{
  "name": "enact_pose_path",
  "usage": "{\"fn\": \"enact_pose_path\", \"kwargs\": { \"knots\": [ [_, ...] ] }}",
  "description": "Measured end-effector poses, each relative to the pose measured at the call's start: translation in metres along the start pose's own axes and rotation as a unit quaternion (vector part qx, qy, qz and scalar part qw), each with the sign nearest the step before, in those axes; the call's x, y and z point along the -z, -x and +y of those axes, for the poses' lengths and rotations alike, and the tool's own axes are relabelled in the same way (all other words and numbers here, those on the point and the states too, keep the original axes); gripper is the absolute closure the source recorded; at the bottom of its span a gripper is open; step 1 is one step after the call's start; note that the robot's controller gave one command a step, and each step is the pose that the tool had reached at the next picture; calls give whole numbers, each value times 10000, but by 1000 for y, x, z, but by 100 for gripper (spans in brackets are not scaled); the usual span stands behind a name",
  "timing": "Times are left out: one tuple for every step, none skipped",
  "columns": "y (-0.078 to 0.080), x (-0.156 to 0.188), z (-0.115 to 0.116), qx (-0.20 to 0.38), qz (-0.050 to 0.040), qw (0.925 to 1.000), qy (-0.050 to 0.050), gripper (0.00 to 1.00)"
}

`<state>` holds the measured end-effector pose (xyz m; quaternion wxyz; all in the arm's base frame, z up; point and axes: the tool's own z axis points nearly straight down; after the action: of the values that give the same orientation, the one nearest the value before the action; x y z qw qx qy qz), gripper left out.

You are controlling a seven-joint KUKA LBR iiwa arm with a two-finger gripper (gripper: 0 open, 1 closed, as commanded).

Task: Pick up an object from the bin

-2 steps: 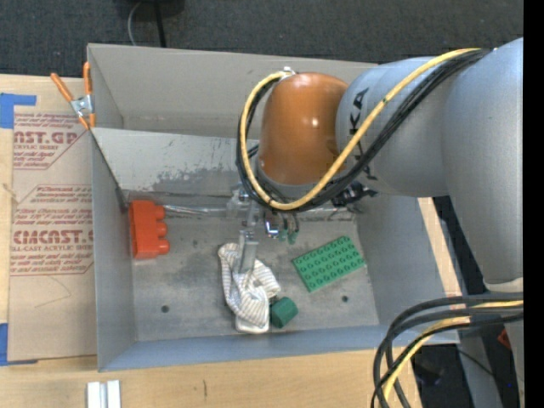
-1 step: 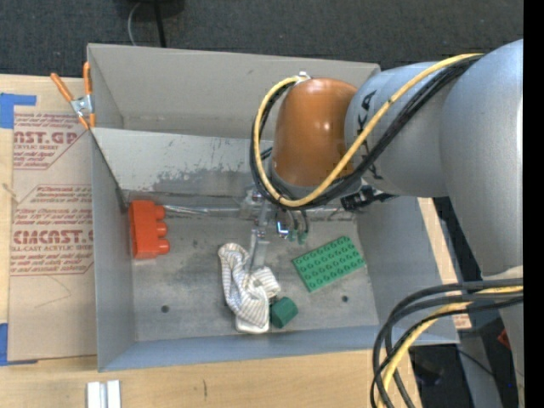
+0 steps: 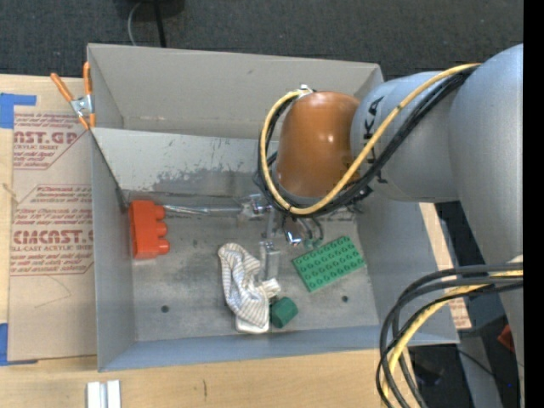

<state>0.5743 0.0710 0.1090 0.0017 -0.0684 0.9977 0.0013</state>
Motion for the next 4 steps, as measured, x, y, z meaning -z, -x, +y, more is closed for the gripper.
{"fn": "enact_pose_path", "kwargs": {
  "knots": [
    [-12,-35,25,866,-23,9962,-23,0],
    [-14,-38,31,892,-35,9960,-10,100],
    [-13,-38,31,890,-35,9960,-9,100],
    [-11,-36,30,916,-35,9958,-4,100]
  ]
}}
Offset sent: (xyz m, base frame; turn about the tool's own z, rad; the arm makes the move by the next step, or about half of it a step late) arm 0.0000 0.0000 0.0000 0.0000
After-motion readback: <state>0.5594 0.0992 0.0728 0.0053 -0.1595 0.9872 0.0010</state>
